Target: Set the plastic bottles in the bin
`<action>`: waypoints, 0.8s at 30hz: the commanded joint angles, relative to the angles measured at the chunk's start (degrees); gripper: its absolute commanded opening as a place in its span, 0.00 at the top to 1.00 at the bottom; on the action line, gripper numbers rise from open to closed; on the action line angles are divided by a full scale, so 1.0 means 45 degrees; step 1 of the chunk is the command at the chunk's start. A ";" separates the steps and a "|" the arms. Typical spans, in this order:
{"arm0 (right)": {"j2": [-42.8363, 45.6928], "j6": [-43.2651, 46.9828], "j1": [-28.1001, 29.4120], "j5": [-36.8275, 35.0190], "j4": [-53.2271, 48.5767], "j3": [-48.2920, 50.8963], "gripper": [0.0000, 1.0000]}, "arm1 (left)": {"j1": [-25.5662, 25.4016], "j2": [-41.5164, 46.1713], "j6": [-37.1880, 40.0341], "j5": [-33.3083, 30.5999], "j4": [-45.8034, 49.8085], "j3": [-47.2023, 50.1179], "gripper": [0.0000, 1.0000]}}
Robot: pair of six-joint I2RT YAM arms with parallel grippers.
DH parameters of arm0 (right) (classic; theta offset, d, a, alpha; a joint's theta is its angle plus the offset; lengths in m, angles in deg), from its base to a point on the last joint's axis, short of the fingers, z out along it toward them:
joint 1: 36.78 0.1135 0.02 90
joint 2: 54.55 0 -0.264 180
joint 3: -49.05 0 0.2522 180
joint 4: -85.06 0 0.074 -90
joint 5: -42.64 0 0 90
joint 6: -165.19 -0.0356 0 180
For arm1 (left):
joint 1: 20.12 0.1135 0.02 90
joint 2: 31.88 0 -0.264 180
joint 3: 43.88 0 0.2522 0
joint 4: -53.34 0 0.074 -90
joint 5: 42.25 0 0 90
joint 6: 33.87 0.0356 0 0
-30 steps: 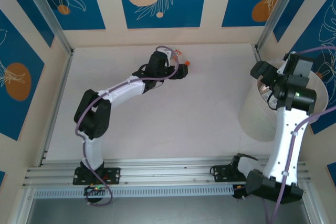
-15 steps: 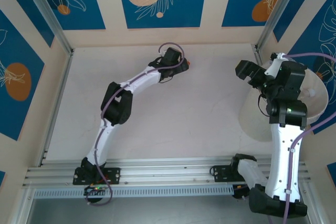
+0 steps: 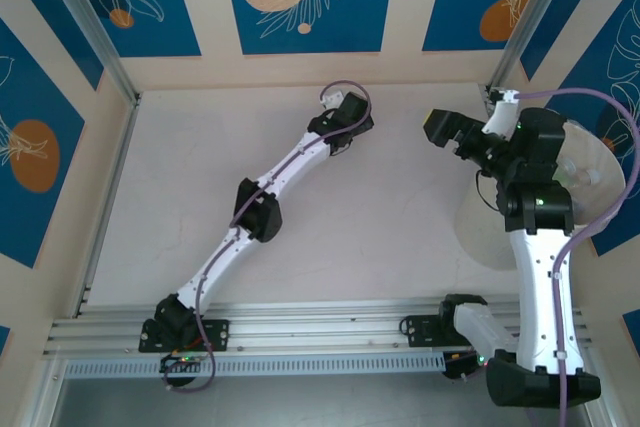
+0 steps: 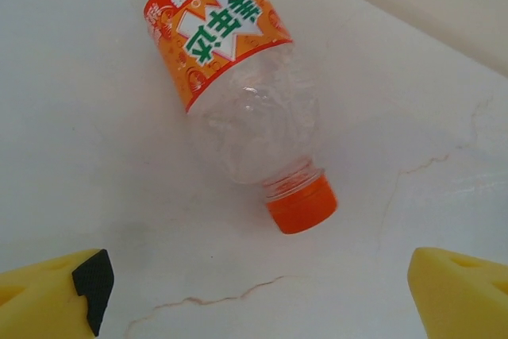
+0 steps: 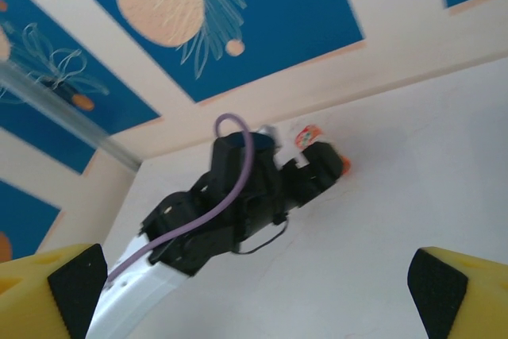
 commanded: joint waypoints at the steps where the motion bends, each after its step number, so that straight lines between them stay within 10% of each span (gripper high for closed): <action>1: -0.0863 -0.0458 0.0976 0.0315 0.0919 0.0361 0.00 | 0.0002 -0.0390 0.1296 -0.0412 0.2716 -0.2337 0.01; 16: -1.2647 -0.1051 0.2924 -0.4126 0.1360 -0.7456 0.01 | 0.1272 0.1962 0.3651 0.2447 0.5557 -0.2371 0.00; 24: -1.9462 0.1083 0.2807 -0.1456 -0.1229 -1.5258 0.00 | 0.2344 0.2105 0.3547 0.2874 0.5262 -0.2371 0.00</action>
